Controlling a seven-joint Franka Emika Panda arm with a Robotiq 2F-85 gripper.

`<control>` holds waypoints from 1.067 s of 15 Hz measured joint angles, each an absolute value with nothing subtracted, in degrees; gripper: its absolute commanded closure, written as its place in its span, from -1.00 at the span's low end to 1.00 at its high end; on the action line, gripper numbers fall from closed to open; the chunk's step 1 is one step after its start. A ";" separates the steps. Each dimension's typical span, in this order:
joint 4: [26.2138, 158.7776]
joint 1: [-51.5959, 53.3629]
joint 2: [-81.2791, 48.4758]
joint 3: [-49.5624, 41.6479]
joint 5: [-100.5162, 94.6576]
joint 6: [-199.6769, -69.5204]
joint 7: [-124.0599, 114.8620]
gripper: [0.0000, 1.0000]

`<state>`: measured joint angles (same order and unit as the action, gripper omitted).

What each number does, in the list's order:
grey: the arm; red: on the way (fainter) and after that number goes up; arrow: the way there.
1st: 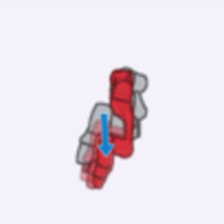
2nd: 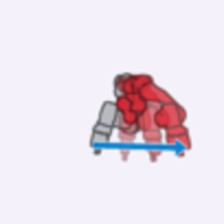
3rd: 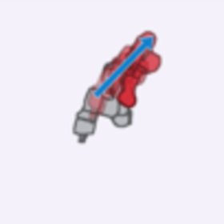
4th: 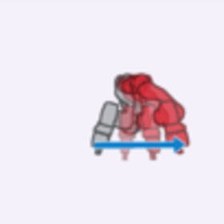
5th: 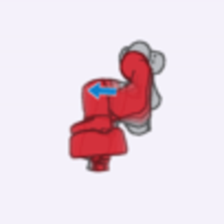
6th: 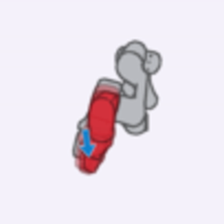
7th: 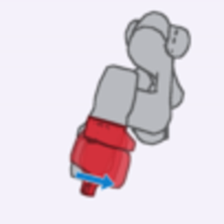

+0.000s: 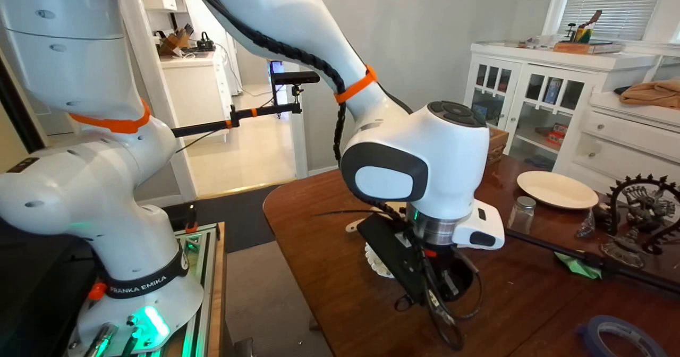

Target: Pour the contents of the black pot into the white cupcake holder

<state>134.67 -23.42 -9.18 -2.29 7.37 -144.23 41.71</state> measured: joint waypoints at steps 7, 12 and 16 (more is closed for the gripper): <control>133.00 -19.94 -13.20 -5.90 4.85 -144.23 41.51 0.88; 131.54 -19.55 -15.86 -6.75 2.28 -144.26 39.90 0.01; 130.68 -17.37 -15.32 -8.47 -4.32 -144.22 33.06 -0.57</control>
